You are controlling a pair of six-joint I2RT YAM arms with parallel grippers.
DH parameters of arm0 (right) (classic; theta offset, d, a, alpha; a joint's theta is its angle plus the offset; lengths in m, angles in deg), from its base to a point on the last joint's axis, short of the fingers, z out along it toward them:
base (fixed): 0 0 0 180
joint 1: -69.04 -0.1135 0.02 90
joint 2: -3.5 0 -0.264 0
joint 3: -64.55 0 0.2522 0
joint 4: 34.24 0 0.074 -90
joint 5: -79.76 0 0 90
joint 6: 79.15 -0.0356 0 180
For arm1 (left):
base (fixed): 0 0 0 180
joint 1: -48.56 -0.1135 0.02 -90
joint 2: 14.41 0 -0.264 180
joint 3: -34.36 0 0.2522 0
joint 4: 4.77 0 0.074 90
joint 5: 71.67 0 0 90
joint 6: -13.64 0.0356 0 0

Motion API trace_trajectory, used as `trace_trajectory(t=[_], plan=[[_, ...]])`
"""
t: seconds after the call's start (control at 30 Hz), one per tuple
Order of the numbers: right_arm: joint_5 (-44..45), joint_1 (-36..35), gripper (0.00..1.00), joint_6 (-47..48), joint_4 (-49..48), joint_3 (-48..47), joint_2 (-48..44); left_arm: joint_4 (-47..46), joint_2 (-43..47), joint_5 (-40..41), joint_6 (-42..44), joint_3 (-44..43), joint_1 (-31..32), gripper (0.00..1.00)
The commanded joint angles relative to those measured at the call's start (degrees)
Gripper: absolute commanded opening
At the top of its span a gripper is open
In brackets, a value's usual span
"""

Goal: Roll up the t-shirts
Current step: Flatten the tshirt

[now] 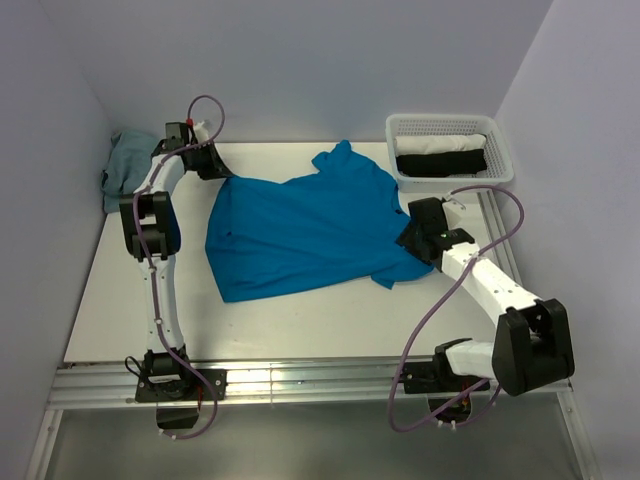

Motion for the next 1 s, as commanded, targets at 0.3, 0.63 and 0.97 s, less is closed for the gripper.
trace_trajectory(t=[0.3, 0.63, 0.97], plan=[[3.4, -17.8, 0.6, -1.6, -0.1, -12.5, 8.8, -2.8, 6.5, 9.6, 5.7, -2.5, -2.4, 0.0], [4.5, -40.8, 0.59, -5.4, 3.1, -43.9, 40.2, -1.2, 6.9, 9.1, 9.3, -0.6, -2.1, 0.0], [1.6, -49.5, 0.59, -5.6, 7.0, -64.4, 56.1, -0.6, 6.1, 8.9, 9.8, -1.3, -2.1, 0.0]])
